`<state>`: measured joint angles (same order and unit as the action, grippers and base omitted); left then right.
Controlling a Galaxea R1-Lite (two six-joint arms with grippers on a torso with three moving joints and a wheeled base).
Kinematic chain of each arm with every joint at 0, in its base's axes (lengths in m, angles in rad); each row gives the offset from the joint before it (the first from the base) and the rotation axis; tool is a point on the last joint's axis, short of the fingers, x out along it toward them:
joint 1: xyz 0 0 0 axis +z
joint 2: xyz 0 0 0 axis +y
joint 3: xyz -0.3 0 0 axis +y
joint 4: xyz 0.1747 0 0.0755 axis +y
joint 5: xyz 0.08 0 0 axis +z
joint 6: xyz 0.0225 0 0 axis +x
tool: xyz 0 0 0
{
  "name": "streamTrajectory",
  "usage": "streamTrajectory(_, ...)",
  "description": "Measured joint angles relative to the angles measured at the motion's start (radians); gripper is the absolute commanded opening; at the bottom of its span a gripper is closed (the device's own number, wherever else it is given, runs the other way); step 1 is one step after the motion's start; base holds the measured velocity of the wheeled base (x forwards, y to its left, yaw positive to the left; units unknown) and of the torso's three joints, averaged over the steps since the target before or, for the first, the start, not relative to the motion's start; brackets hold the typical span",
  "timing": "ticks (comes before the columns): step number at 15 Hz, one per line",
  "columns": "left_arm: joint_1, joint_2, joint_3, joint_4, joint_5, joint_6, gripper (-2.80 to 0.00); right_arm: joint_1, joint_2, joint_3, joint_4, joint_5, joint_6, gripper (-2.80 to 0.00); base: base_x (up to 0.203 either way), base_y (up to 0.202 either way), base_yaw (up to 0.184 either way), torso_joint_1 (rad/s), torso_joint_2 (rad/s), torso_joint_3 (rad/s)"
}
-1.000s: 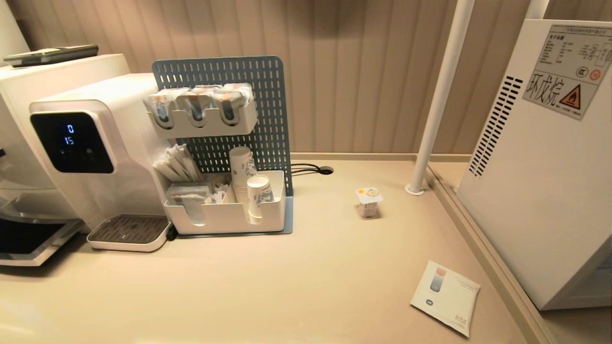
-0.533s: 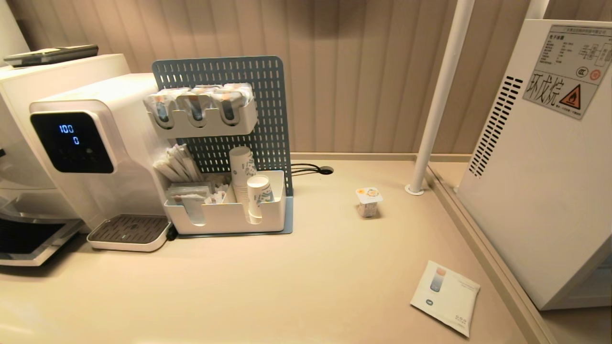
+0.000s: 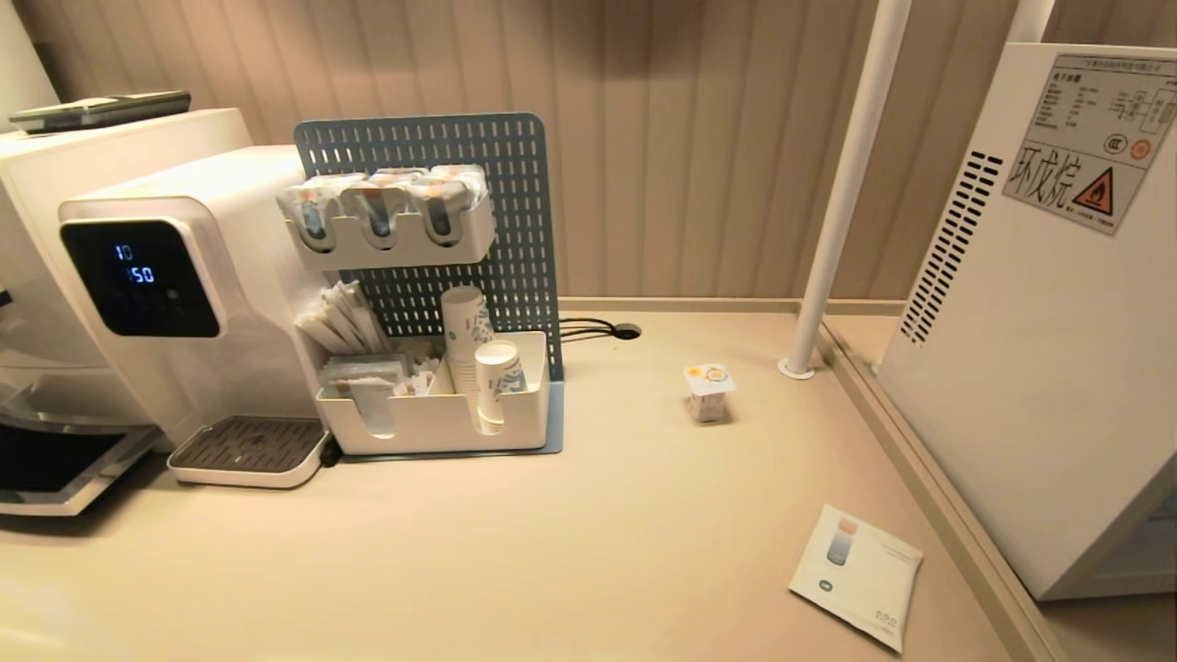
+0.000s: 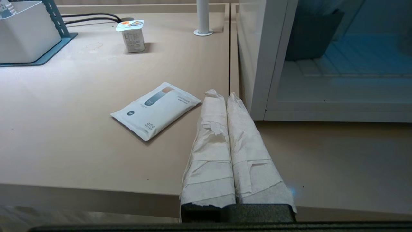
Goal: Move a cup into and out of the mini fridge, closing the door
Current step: Put the yoghurt in the freezer
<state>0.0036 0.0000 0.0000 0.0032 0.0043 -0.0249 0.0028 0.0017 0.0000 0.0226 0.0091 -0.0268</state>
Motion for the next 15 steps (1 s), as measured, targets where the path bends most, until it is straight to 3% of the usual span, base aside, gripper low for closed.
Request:
streamTrajectory(12,0.000,0.000,0.000,0.000,0.000,-0.001,-2.80,0.000,0.000,0.000,-0.002,0.000,-0.004,-2.80,0.000,0.000,0.000,0.072,-0.06,0.008)
streamTrajectory(15,0.000,0.000,0.000,0.000,0.000,0.000,-2.80,0.000,0.000,-0.016,0.010,0.013,-0.070,-2.80,0.000,0.000,0.000,0.000,0.00,0.000)
